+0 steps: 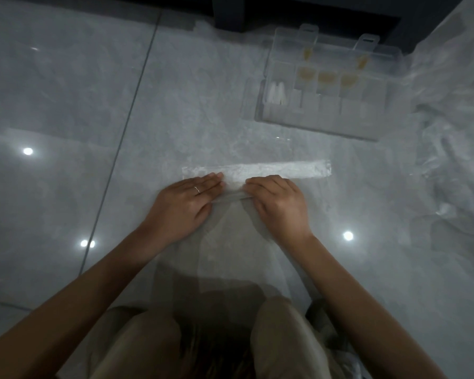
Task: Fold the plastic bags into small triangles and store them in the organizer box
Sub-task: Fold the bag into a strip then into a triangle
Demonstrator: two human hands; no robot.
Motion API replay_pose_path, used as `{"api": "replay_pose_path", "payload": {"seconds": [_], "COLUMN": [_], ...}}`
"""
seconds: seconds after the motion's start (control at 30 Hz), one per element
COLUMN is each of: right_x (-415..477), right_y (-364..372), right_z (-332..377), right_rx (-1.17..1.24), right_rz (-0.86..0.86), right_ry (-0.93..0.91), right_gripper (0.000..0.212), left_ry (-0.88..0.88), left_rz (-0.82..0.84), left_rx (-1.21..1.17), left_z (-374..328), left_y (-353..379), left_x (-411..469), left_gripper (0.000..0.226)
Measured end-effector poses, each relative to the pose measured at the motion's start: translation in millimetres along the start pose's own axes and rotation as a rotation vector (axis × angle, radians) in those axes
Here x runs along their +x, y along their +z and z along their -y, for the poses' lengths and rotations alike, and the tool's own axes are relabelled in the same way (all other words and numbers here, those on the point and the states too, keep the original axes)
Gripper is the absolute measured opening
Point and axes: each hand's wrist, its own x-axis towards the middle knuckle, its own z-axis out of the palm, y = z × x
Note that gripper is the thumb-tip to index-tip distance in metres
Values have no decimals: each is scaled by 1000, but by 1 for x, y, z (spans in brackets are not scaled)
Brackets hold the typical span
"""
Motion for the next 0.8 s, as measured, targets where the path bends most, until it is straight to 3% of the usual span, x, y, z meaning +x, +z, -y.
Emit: {"api": "replay_pose_path", "payload": {"seconds": [0.3,0.4,0.57,0.8], "right_x": [-3,0,6,7], "right_y": [-13,-14,-7,-2], "right_z": [-14,-14,10,13], "right_rx": [78,47,-90,-100], "right_rz": [19,67,90,28], "right_ry": [22,11,158,132], "right_gripper": [5,14,29,20], "left_ry": [-40,-26,0,23], "left_rz": [-37,-92,-157,-144], "left_rx": [-26,-22,20,23], "left_z": [0,0,4,8], "left_y": [3,4,6,4], "left_x": [1,2,2,3], "left_gripper": [40,34,27,27]}}
